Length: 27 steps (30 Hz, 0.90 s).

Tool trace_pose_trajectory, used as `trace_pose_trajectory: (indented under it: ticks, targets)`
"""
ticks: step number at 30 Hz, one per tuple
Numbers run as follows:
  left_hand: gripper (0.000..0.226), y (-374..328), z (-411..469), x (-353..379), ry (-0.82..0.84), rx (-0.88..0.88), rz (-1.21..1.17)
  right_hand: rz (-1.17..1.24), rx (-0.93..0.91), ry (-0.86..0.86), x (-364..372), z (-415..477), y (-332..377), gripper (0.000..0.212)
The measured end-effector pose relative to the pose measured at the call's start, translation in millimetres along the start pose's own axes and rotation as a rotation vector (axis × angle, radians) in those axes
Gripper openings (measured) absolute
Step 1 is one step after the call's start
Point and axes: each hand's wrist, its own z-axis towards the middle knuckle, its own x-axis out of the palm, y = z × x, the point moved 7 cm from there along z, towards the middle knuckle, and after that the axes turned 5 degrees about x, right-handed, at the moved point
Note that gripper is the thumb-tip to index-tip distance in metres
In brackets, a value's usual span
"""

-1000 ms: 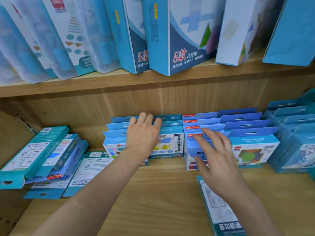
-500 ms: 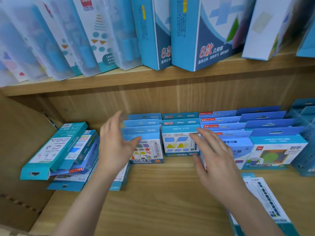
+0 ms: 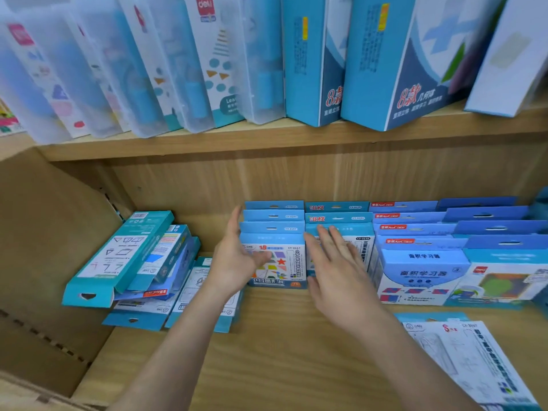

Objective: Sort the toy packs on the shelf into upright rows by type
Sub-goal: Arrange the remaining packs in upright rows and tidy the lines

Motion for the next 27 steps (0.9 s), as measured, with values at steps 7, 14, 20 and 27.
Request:
trace_pose_trajectory:
  ticks: [7,14,20,27]
  targets:
    - [0.102,4,3,-1,0.003,0.008,0.052,-0.023,0.025,-0.006,-5,4,0,0.065]
    - [0.100,8,-18,-32,0.042,0.064,0.129,0.110,-0.030,-0.113,-16,-9,13,0.066]
    - [0.069,69,-88,-60,0.359,0.100,0.729,0.234,-0.127,-0.180,-2,-38,46,0.061]
    - [0.060,80,-111,-63,0.108,0.386,0.941,0.318,-0.193,0.024,45,-56,83,0.066]
